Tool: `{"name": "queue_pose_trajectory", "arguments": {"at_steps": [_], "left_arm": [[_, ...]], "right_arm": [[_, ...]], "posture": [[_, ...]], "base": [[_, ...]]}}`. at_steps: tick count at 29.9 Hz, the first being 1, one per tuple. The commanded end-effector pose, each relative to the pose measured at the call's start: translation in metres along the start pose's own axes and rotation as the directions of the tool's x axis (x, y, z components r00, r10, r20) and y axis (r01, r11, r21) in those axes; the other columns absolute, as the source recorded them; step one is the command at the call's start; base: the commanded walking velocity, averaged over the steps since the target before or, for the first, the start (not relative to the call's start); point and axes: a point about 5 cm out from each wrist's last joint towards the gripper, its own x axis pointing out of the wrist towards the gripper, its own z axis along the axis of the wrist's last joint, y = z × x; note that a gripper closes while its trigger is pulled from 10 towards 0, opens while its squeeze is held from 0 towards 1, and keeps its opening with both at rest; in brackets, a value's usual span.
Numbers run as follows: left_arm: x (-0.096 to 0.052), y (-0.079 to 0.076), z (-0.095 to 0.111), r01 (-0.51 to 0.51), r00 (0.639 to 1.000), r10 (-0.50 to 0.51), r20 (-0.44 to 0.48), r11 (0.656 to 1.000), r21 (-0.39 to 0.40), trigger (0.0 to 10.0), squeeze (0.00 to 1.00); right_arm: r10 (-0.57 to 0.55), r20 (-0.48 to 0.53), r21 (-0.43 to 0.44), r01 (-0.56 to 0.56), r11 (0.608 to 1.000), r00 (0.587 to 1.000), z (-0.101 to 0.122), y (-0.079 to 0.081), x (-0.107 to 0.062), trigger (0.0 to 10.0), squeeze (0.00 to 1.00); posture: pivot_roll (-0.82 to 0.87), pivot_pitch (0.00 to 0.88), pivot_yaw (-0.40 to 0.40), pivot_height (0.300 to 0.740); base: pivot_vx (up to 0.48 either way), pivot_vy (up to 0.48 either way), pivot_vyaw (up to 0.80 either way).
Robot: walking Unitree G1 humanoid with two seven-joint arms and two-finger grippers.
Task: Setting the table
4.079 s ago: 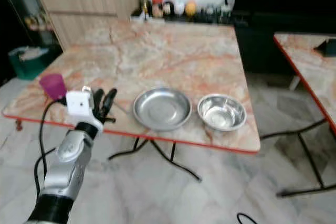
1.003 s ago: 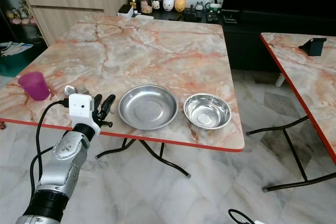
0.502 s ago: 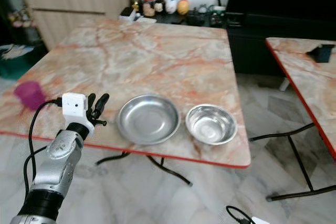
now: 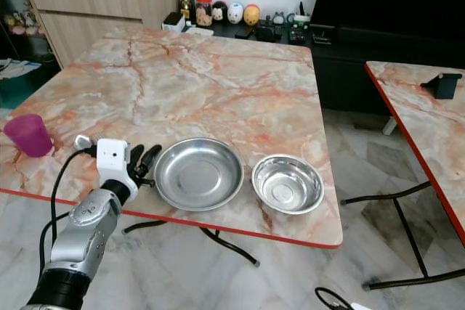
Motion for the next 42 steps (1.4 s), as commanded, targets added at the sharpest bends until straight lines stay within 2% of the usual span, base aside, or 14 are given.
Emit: {"name": "queue_pose_trajectory", "arguments": {"at_steps": [1, 3, 8, 14, 25, 26, 36, 42], "left_arm": [[0.006, 0.001, 0.001, -0.006, 1.0, 0.005, -0.023, 0.997, -0.072, 10.0, 1.0], [0.007, 0.001, 0.001, -0.005, 1.0, 0.003, -0.025, 0.996, -0.089, 10.0, 1.0], [0.015, -0.002, 0.002, 0.015, 0.999, -0.018, -0.044, 0.998, -0.067, 10.0, 1.0], [0.023, 0.001, 0.006, -0.02, 0.999, 0.016, -0.047, 0.997, -0.07, 10.0, 1.0], [0.025, 0.013, -0.003, -0.093, 0.989, 0.091, -0.12, 0.996, -0.015, 10.0, 1.0], [0.025, 0.013, -0.006, -0.083, 0.987, 0.08, -0.137, 0.996, -0.017, 10.0, 0.0], [0.022, 0.015, -0.015, -0.064, 0.981, 0.059, -0.183, 0.998, -0.021, 10.0, 0.0], [0.02, 0.016, -0.019, -0.045, 0.979, 0.045, -0.198, 0.999, 0.005, 10.0, 0.0]], "right_arm": [[-0.004, -0.001, -0.003, 0.004, 1.0, 1.0, 0.0, -0.002, 0.0, 10.0, 0.0], [-0.004, -0.001, -0.002, 0.004, 1.0, 1.0, 0.0, -0.002, 0.0, 10.0, 0.0], [-0.002, -0.001, 0.0, 0.002, 1.0, 1.0, 0.0, -0.001, 0.0, 10.0, 0.0], [-0.001, -0.001, 0.003, 0.001, 1.0, 1.0, 0.0, 0.0, 0.0, 10.0, 0.0], [0.002, -0.003, -0.002, -0.002, 1.0, 1.0, 0.001, 0.0, 0.001, 10.0, 0.0], [0.003, -0.003, -0.003, -0.003, 1.0, 1.0, 0.001, 0.0, 0.001, 10.0, 0.0], [0.009, -0.005, -0.006, -0.009, 1.0, 1.0, 0.002, -0.001, 0.001, 10.0, 0.0], [0.011, -0.006, -0.007, -0.011, 1.0, 1.0, 0.002, -0.001, 0.001, 10.0, 0.0]], "posture": [[0.11, 0.0, -0.061, 0.715], [0.11, 0.0, -0.059, 0.715], [0.11, 0.0, -0.054, 0.715], [0.1, 0.0, -0.047, 0.715], [0.1, 0.0, -0.05, 0.715], [0.1, 0.0, -0.052, 0.715], [0.1, 0.0, -0.057, 0.715], [0.1, 0.0, -0.058, 0.715]], "base": [[0.0, 0.0, 0.0], [0.0, 0.0, 0.0], [0.0, 0.0, 0.0], [0.0, 0.0, 0.0], [0.0, 0.0, 0.0], [0.0, 0.0, 0.0], [0.0, 0.0, 0.0], [0.0, 0.0, 0.0]]}}
